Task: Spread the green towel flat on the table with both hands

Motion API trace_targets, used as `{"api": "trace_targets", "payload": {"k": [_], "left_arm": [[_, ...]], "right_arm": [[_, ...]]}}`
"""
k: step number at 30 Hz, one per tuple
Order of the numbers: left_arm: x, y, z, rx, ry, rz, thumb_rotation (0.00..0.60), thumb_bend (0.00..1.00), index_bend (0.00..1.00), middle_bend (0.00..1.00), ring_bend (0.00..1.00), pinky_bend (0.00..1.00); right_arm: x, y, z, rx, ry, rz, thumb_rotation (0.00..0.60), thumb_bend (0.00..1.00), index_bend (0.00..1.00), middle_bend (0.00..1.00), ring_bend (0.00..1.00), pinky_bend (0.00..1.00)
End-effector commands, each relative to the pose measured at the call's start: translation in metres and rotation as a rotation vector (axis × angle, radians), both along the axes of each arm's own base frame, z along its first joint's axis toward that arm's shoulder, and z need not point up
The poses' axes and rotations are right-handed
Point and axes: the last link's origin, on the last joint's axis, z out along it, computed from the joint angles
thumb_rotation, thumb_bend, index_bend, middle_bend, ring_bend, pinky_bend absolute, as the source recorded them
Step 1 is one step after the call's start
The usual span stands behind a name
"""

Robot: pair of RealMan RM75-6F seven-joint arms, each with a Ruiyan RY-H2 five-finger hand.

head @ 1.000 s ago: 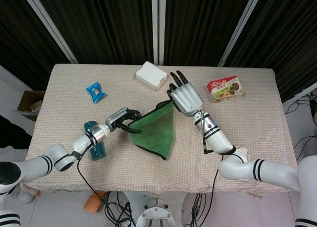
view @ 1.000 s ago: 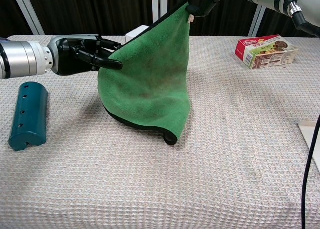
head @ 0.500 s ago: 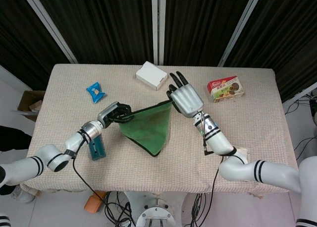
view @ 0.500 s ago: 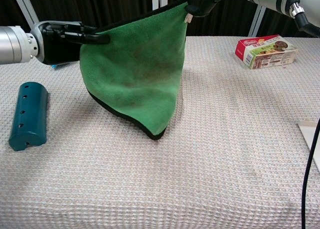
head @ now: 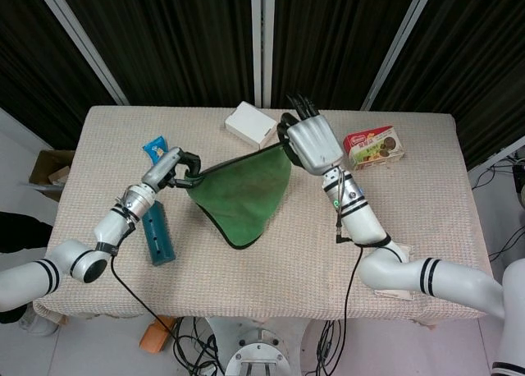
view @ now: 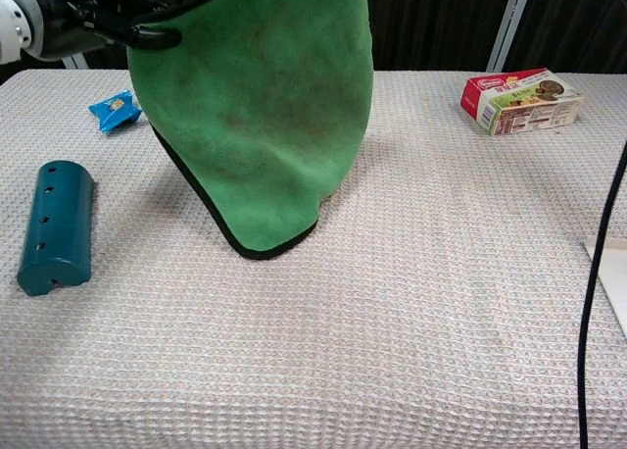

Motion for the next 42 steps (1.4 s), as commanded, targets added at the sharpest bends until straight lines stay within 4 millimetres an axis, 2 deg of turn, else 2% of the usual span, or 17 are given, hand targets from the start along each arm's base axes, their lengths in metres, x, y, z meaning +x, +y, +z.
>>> {"api": "trace_targets", "payload": {"k": [1,8,11,14,17,20,26,32,42], "left_arm": [[0.022,0.028,0.039,0.301,0.104,-0.001,0.6,0.46,0.75,0.78,0.64,0.29],[0.038,0.051,0.087,0.62,0.22,-0.038,0.6,0.45,0.75,0.78,0.64,0.29],[0.037,0.048,0.09,0.704,0.24,-0.058,0.6,0.44,0.75,0.78,0.64,0.29],[0.03,0.037,0.075,0.709,0.232,-0.071,0.6,0.43,0.75,0.78,0.64,0.29],[0.016,0.019,0.043,0.69,0.26,-0.105,0.6,0.43,0.75,0.78,0.63,0.29],[-0.001,0.0,0.005,0.642,0.33,-0.164,0.6,0.42,0.75,0.77,0.63,0.29],[-0.029,-0.039,-0.045,0.563,0.466,-0.3,0.6,0.42,0.74,0.77,0.62,0.29],[-0.044,-0.071,-0.066,0.55,0.563,-0.417,0.6,0.42,0.74,0.76,0.62,0.28],[-0.056,-0.109,-0.081,0.517,0.669,-0.524,0.6,0.4,0.72,0.73,0.6,0.26]], "right_arm": [[0.017,-0.01,0.003,-0.027,-0.056,-0.002,0.6,0.51,0.88,0.35,0.03,0.0],[0.037,-0.026,0.015,-0.11,-0.145,0.018,0.6,0.51,0.88,0.35,0.03,0.0],[0.032,-0.029,0.014,-0.12,-0.134,0.024,0.6,0.51,0.88,0.36,0.04,0.0],[0.019,-0.03,0.006,-0.106,-0.089,0.025,0.6,0.51,0.88,0.36,0.04,0.0],[-0.002,-0.027,-0.008,-0.055,-0.011,0.034,0.6,0.51,0.88,0.36,0.04,0.0],[-0.025,-0.017,-0.026,0.013,0.072,0.051,0.6,0.52,0.88,0.36,0.04,0.0],[-0.056,0.009,-0.051,0.129,0.205,0.099,0.6,0.51,0.88,0.36,0.04,0.0],[-0.073,0.034,-0.065,0.204,0.291,0.146,0.6,0.51,0.89,0.36,0.04,0.0],[-0.087,0.065,-0.078,0.273,0.38,0.203,0.6,0.52,0.89,0.37,0.04,0.0]]}}
